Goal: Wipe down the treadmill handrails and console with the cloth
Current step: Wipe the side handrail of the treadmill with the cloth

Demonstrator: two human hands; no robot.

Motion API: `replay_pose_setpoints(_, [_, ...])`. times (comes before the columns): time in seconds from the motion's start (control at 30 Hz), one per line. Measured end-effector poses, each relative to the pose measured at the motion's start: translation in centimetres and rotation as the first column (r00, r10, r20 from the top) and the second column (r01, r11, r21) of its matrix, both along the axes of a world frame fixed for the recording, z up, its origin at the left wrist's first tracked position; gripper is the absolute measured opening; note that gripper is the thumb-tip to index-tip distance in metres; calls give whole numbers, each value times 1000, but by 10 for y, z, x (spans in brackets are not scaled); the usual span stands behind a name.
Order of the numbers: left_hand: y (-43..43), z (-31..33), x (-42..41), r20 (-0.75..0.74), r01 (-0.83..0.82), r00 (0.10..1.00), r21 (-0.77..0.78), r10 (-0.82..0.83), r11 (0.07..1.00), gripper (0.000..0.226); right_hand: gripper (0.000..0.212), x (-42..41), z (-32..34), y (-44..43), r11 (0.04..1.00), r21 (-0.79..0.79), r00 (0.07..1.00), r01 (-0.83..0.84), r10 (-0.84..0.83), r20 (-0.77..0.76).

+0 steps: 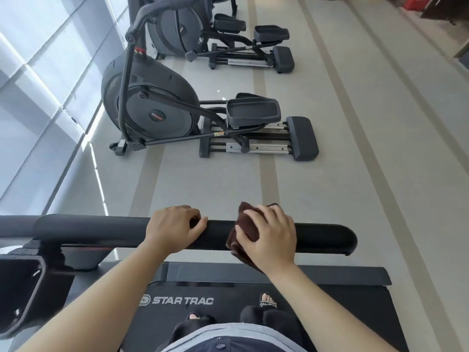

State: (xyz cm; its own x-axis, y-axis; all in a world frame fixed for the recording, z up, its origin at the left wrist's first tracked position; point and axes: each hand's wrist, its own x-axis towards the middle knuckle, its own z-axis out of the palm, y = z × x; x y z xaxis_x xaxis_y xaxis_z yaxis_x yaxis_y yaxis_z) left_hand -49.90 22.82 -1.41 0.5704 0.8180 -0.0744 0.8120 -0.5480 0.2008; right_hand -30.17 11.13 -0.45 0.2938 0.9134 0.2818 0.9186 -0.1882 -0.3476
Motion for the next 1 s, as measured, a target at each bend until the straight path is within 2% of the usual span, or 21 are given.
replay_pose_setpoints(0.1, [1, 1, 0, -4, -15, 1000, 3, 15, 1000, 44, 39, -4, 3, 11, 992, -80, 994, -101, 98, -37])
replay_pose_setpoints(0.23, [-2, 1, -1, 4, -74, 997, 10, 74, 997, 43, 45, 22, -2, -5, 970, -60, 971, -235, 237, 22])
replay_pose_setpoints(0.37, [-5, 1, 0, 15, -105, 994, 33, 104, 994, 47, 50, 49, -3, -15, 965, -72, 966, -253, 256, 41])
replay_pose_setpoints(0.53, [-14, 3, 7, 21, -164, 986, 89, 163, 982, 50, 63, 40, 8, 1, 934, -230, 959, -275, 284, 7])
replay_pose_setpoints(0.67, [-20, 3, 13, 19, -242, 970, 133, 242, 961, 51, 69, 39, 10, 9, 896, -267, 934, -354, 355, -44])
replay_pose_setpoints(0.77, [-22, 2, 17, -10, -288, 956, 126, 292, 949, 53, 71, 57, 6, -1, 861, -257, 891, -439, 454, -3])
replay_pose_setpoints(0.9, [-24, 2, 23, -45, -365, 927, 118, 372, 923, 53, 72, 74, 2, -9, 845, -269, 867, -462, 494, 66])
replay_pose_setpoints(1.0, [-33, 1, 27, 15, -443, 896, 94, 444, 892, 46, 69, 67, 3, -2, 842, -275, 862, -465, 501, 77])
